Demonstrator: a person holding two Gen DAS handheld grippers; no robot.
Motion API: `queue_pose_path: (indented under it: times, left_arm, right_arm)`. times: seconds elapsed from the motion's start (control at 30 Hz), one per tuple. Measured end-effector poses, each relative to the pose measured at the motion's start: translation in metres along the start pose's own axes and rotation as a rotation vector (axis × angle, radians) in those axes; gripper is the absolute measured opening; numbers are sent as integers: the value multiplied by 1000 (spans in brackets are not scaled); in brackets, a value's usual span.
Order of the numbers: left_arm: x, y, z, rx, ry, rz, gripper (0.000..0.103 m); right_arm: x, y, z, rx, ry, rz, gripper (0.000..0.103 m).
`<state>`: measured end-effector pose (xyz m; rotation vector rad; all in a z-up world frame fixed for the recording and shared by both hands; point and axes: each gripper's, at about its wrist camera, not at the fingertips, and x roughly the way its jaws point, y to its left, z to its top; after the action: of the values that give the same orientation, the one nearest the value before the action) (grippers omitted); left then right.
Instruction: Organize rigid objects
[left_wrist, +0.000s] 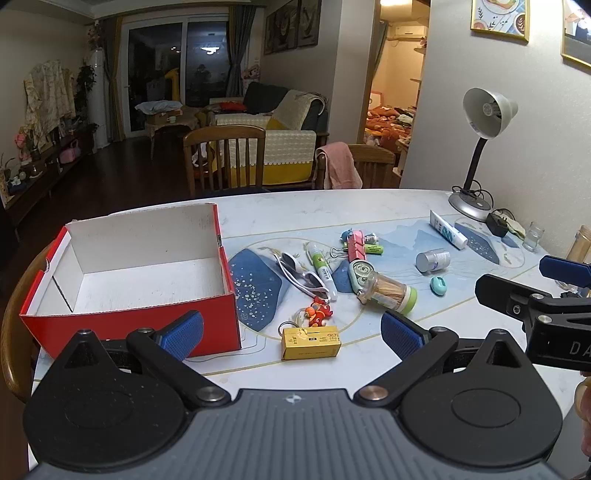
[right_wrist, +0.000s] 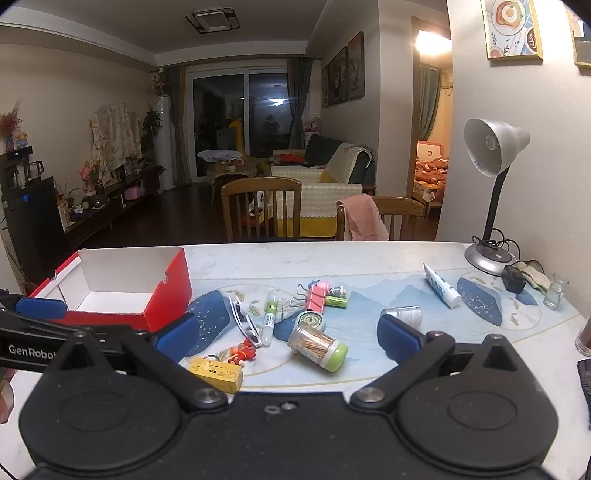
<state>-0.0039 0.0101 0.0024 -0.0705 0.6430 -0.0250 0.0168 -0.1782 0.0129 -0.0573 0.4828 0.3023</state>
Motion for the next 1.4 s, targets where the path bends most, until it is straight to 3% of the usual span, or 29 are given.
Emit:
queue_pose_path:
  times: [0.87,1.4]
  left_arm:
    - [13,-1,3,-28,21,-13,103]
    - [68,-28,5,-80,93,19,103]
  right_arm:
    - [9,1,-1,-5,32,29,100]
    - [64,-55,-1,-40,134,130,96]
